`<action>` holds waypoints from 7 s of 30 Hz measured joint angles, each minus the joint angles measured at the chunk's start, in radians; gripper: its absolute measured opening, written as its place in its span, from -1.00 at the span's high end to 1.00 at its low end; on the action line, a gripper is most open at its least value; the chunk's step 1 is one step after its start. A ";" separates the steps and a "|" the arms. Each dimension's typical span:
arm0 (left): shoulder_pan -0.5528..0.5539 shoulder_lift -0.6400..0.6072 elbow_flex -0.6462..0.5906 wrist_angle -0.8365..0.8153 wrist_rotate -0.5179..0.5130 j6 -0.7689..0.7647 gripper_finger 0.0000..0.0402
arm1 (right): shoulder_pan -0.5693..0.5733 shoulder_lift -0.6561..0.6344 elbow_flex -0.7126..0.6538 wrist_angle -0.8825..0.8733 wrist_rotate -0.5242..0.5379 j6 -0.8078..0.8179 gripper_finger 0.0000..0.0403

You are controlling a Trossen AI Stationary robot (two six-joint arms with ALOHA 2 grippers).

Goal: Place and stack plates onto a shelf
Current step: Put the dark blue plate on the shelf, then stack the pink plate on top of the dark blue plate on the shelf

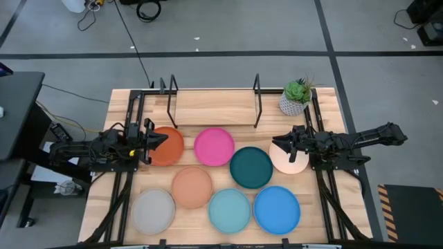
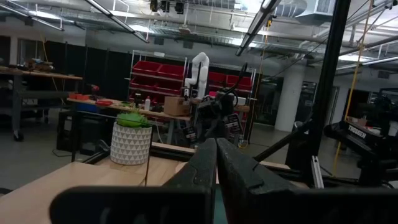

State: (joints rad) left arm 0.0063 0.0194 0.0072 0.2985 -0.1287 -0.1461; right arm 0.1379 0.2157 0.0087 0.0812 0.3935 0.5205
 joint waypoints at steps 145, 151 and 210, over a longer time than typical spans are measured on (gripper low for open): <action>0.002 0.000 0.000 -0.079 -0.184 0.123 0.33 | 0.050 1.740 1.628 -1.124 -0.029 -0.641 0.92; 0.002 0.000 0.000 -0.126 -0.184 0.070 0.33 | -0.076 1.740 1.625 -1.054 -0.080 -0.748 0.92; 0.002 0.000 0.000 -0.219 -0.182 -0.131 0.33 | -0.133 1.745 1.487 -0.899 -0.258 -1.187 -0.06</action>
State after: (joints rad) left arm 0.0078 0.0196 0.0074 0.0799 -0.3103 -0.2768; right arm 0.0053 1.9610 1.4962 -0.8178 0.1356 -0.6661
